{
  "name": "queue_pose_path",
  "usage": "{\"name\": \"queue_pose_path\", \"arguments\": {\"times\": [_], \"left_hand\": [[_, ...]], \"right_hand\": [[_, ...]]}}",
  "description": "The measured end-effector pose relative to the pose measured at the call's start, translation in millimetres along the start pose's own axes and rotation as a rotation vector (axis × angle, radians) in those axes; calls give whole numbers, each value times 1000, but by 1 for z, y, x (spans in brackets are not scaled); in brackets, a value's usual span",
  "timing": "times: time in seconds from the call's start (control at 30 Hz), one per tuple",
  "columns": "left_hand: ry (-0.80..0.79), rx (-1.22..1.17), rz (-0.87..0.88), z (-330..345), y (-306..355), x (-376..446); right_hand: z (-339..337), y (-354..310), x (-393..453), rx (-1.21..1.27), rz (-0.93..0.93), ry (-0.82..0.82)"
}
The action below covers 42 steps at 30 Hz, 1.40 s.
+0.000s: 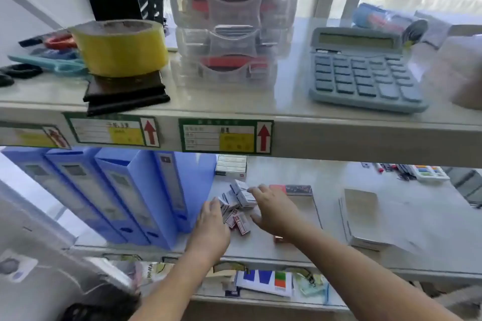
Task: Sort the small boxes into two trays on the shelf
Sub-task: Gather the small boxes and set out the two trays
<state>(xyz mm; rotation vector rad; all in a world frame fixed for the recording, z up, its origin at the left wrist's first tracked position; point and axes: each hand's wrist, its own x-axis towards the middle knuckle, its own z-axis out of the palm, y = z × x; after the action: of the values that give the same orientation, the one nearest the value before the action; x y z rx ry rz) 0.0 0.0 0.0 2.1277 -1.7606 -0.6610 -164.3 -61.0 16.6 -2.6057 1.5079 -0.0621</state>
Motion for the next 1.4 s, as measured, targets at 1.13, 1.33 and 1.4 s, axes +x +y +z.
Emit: {"name": "queue_pose_path", "arguments": {"times": [1.13, 1.33, 1.4], "left_hand": [[22, 177, 189, 16, 11, 88], [1, -59, 325, 18, 95, 60], [-59, -160, 384, 32, 127, 49]], "right_hand": [[-41, 163, -83, 203, 515, 152], [-22, 209, -129, 152, 597, 51], [-14, 214, -136, 102, 575, -17]]}}
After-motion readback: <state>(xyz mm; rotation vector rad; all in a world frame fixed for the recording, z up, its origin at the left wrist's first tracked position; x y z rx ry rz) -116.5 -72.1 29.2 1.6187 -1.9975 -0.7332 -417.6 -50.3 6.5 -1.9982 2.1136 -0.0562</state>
